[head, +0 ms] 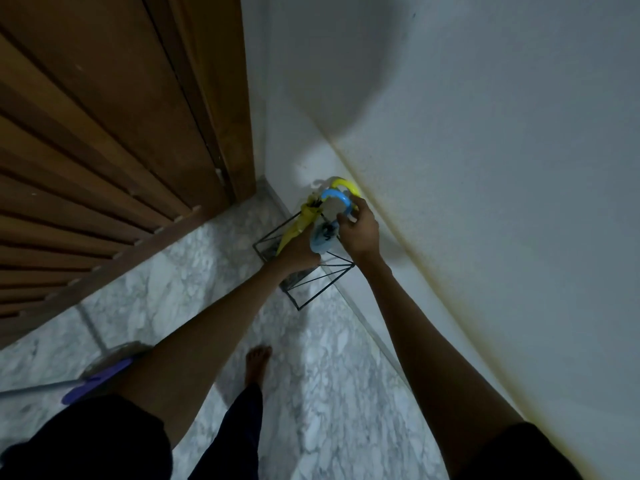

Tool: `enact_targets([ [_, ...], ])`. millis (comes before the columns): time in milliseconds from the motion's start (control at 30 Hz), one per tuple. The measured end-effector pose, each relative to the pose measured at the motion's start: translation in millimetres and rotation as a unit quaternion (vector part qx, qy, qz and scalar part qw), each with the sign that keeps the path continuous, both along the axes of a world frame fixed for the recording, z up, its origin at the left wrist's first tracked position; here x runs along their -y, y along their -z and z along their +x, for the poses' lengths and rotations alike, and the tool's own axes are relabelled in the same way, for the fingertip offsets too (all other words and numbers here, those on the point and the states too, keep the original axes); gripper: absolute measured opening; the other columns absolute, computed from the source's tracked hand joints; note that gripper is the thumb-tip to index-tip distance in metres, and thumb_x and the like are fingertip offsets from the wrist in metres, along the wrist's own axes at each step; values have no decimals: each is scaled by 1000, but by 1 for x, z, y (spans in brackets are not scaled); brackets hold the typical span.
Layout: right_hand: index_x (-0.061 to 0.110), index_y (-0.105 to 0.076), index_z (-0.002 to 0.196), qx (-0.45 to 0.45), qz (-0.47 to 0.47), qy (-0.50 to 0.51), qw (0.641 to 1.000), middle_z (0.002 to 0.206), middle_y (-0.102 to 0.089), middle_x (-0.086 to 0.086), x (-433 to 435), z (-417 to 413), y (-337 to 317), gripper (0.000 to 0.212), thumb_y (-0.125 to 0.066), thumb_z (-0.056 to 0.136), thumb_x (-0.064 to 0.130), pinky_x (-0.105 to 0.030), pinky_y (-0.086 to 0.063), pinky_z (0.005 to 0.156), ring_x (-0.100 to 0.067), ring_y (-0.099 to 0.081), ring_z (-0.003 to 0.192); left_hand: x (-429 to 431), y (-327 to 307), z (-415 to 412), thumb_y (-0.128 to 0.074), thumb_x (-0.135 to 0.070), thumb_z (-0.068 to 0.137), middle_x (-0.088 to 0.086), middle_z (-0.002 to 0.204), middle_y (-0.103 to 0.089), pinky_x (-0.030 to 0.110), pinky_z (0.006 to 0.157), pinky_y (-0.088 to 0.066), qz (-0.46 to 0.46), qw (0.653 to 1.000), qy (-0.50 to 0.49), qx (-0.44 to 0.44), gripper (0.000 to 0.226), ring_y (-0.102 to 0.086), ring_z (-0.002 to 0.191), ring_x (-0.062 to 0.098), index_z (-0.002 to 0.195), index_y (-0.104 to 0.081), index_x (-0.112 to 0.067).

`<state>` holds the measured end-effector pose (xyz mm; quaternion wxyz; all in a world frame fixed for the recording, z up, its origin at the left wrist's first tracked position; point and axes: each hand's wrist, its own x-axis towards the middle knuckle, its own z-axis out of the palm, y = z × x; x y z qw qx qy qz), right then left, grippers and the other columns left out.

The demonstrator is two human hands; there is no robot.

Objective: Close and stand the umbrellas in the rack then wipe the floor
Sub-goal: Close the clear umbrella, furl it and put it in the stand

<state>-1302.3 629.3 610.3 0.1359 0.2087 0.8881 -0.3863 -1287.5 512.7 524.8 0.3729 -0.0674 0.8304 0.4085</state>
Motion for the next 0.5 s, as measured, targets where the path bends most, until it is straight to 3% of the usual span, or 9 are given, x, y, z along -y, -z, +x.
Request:
enact_targets([
  [167,17,-40,144,19,20,-47,999,136,-56,-13,-13,17,-46,52,-56,95,15,-44,-45,103,-31,-54,125,8,-45,19,-61,-9,88,12,153,-33,28,108,-31,-7,999,17,-37,75,-36,138,28,152,-21,-13],
  [267,18,-35,147,48,75,-143,986,134,-56,-16,-14,36,-80,57,-56,94,20,-42,-46,95,-36,-54,121,12,-90,36,-61,-5,87,17,148,-38,27,100,-34,-7,997,45,-54,70,-40,134,32,149,-27,-6],
  [400,15,-31,149,70,122,-219,965,134,-55,-18,-14,67,-112,57,-51,98,29,-39,-45,88,-37,-53,119,28,-124,60,-67,-35,78,8,141,-49,38,104,-43,-31,998,21,-53,76,-49,128,28,145,-38,-15],
  [500,14,-30,149,60,134,-250,957,130,-58,-20,-11,100,-137,57,-49,99,33,-38,-47,84,-37,-57,113,44,-166,94,-74,-50,72,14,138,-51,43,100,-46,-19,995,5,-95,87,-51,125,31,140,-42,-5],
])
